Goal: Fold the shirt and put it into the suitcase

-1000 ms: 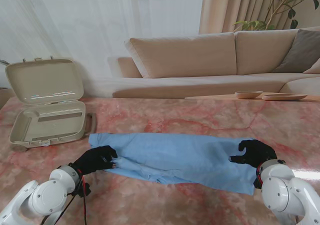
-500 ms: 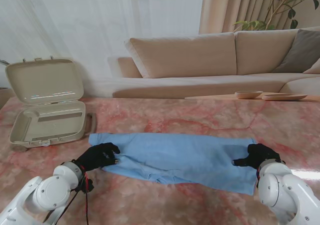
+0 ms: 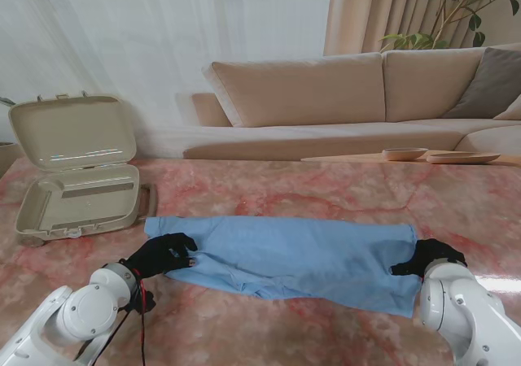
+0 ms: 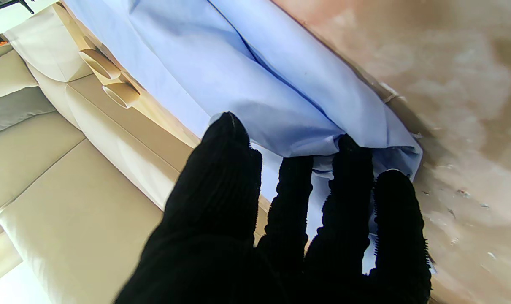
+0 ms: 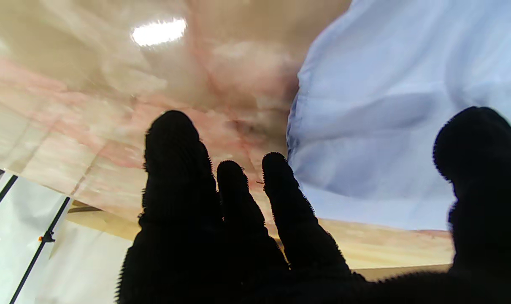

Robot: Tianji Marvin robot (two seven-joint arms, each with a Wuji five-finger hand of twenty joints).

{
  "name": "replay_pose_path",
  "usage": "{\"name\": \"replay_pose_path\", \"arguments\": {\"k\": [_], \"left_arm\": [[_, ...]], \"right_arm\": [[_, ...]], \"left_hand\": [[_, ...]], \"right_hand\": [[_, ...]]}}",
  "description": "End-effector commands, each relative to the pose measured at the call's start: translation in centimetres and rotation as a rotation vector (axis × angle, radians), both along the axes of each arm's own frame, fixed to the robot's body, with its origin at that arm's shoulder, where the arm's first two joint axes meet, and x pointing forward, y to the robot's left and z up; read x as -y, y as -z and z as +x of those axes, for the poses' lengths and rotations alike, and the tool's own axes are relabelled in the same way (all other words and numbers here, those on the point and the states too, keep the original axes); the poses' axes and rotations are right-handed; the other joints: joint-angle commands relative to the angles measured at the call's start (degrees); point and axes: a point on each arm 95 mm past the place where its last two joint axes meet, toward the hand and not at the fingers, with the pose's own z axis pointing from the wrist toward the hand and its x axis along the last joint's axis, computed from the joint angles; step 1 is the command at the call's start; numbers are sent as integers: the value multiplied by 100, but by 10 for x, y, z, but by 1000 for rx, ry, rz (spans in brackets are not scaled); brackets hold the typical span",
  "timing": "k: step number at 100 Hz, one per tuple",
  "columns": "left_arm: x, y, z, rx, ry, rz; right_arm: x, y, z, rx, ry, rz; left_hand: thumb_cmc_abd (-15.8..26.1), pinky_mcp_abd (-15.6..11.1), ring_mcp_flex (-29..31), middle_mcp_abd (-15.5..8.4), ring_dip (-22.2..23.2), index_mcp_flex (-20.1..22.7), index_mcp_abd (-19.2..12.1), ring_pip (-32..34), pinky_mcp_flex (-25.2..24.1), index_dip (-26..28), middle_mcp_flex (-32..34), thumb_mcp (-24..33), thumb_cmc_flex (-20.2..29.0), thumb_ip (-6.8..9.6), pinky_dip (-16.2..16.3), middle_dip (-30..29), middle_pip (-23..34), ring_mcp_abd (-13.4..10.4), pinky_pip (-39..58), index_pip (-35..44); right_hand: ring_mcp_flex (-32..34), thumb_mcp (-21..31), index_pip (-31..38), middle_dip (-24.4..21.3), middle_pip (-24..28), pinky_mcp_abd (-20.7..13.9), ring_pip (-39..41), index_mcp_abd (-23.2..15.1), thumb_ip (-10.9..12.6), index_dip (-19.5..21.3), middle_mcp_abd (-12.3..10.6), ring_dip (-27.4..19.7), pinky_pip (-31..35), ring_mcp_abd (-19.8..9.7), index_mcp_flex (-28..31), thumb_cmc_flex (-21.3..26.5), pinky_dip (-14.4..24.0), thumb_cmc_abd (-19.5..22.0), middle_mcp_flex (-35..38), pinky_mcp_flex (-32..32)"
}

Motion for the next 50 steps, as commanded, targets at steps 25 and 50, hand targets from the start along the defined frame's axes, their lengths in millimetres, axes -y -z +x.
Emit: {"name": "replay_pose_path", "arguments": {"k": [25, 50], "left_arm": [[2, 4, -1, -17, -6, -7], [3, 6, 0, -24, -6, -13]], "right_arm": [[9, 16, -4, -58, 37, -19], [10, 20, -1, -83, 51, 11]], "left_hand": [[206, 149, -194, 24, 21, 136, 53, -23, -68, -37, -110, -161, 112, 110, -47, 4, 82, 121, -45, -77], [188, 147, -184, 31, 31, 172, 56, -8, -61, -30, -98, -166, 129, 104, -37, 32, 81, 124, -31, -55]], "right_hand": [[-288, -56, -7, -98, 39, -211, 147, 198, 208, -13, 154, 36, -94, 83, 45, -344, 207, 25, -195, -13], [101, 32, 203, 613, 717, 82, 887, -30, 196, 247, 65, 452, 212, 203, 143, -361, 501, -92, 414, 159]]}}
